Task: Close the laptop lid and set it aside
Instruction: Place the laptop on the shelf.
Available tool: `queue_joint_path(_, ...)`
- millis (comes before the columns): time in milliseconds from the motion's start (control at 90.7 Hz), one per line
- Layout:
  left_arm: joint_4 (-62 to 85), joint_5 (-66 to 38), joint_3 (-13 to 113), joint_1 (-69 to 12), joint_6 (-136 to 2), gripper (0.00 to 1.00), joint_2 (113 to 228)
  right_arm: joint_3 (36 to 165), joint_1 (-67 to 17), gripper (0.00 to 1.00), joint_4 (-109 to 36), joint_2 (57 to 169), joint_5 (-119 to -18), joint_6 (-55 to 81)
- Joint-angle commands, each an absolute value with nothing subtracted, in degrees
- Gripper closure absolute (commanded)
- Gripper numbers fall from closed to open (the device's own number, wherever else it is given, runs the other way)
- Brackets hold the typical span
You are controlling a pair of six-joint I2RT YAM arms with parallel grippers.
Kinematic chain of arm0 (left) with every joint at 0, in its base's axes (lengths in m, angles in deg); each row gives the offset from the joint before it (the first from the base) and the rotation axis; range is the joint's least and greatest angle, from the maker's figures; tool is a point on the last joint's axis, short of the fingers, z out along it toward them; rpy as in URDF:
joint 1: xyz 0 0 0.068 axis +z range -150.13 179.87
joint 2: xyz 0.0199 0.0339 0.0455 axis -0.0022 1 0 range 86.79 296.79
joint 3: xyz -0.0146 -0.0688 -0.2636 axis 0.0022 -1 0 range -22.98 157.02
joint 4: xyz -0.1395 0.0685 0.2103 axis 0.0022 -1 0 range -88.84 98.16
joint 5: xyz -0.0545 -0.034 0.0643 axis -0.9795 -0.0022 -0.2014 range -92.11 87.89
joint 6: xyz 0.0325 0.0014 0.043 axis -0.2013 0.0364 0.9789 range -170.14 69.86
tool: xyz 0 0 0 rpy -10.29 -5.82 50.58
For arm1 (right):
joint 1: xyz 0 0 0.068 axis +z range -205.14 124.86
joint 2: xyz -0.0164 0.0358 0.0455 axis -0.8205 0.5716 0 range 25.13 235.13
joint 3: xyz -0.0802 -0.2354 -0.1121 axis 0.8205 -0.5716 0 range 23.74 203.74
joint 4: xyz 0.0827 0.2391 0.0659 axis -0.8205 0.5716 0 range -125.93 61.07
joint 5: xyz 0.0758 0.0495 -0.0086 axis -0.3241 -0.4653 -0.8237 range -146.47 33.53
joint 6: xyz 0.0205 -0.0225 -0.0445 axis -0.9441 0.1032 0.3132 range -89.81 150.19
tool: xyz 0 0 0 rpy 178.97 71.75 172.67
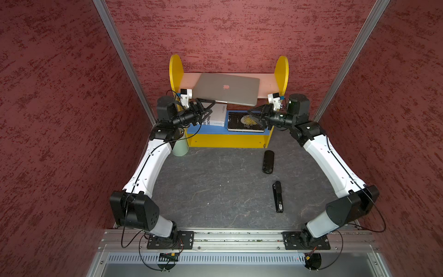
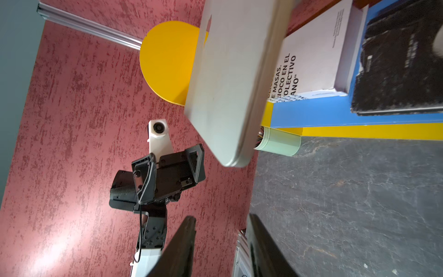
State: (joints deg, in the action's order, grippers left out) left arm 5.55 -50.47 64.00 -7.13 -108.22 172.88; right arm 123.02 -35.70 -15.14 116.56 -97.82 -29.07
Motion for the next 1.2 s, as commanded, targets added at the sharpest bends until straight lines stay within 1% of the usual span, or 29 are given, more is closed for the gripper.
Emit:
queue_joint_path(0, 6.65, -52.36, 63.83, -6.6, -106.99, 0.31, 172.02, 126.66, -34.53, 0.64, -16.56, 118.54, -97.27, -28.19)
queue_joint_path(121, 6.0, -52.68, 64.25, -6.3, -106.51, 0.41, 172.56, 129.69, -33.78, 0.68, -15.89, 121.17, -96.75, -28.28)
queue_joint_path(198, 5.73, -52.81, 64.57, -6.01, -106.39, 0.47, 173.1, 131.91, -33.61, 0.69, -15.05, 123.22, -96.66, -28.19)
queue_joint_path(364, 5.34, -53.4, 65.61, -5.54, -106.14, 0.58, 174.86, 135.49, -33.55, 0.72, -13.08, 126.37, -95.64, -27.52)
queue_joint_path(562, 5.11, -54.09, 67.99, -4.85, -106.21, 0.66, 177.56, 140.33, -33.69, 0.72, -10.24, 129.73, -94.41, -25.93)
queue_joint_path(727, 4.68, -54.57, 70.4, -4.84, -105.96, 0.68, 179.84, 143.2, -34.11, 0.72, -9.15, 131.87, -94.18, -25.69)
queue_joint_path(1190, 3.83, -54.94, 75.08, -4.85, -105.59, 0.68, 184.25, 149.07, -36.73, 0.72, -8.08, 135.82, -94.36, -26.04)
